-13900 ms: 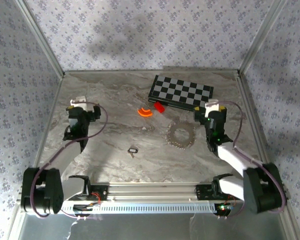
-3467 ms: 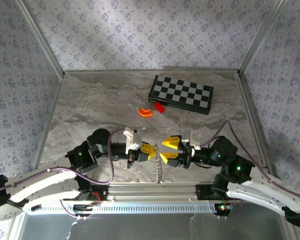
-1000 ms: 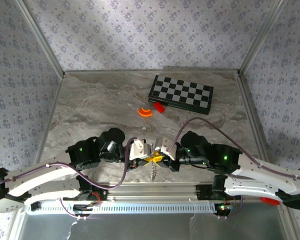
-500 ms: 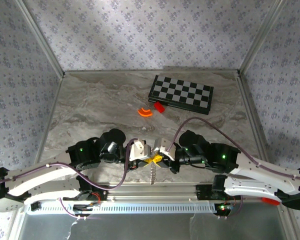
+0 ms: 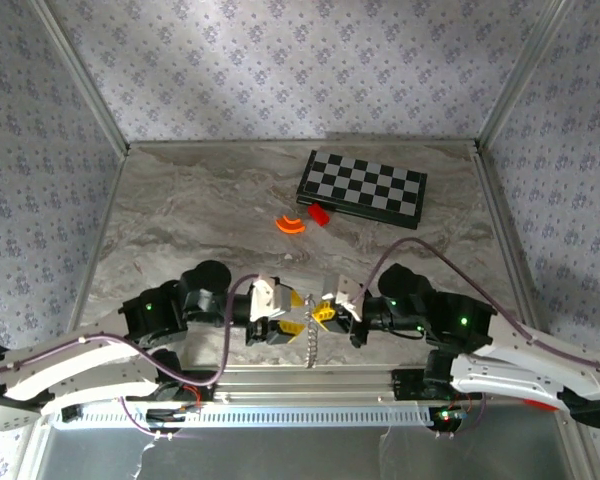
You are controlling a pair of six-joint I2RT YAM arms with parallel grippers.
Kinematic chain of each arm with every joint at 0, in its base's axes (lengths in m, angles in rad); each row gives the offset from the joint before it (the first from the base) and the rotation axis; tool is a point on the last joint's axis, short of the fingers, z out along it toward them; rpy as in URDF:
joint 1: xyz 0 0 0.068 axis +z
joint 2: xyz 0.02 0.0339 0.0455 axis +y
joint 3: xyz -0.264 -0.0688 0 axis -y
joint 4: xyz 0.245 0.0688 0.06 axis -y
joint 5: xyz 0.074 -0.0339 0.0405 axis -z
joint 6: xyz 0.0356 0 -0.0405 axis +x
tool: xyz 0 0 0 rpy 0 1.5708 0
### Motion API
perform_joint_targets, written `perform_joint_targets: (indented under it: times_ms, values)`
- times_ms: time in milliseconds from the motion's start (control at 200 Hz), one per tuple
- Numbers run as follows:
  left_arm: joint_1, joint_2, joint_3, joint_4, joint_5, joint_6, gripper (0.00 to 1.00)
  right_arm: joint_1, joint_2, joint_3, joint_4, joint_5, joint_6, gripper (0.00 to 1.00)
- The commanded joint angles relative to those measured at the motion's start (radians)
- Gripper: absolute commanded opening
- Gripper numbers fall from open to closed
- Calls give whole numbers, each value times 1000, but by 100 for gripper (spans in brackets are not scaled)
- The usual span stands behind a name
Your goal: Put the keys on the keyring
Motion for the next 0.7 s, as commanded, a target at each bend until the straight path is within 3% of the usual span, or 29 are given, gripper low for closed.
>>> perform_joint_targets:
  times_ms: [0, 320, 695]
  values:
    - [-10, -72, -85, 198, -3, -100, 50, -5, -51, -41, 185, -34, 9, 0]
    - [-9, -151, -127, 341, 14, -161, 41, -6, -62, -147, 567, -152, 58, 0]
    - [-9, -171, -138, 431, 59, -195, 35, -5, -73, -227, 790, -183, 101, 0]
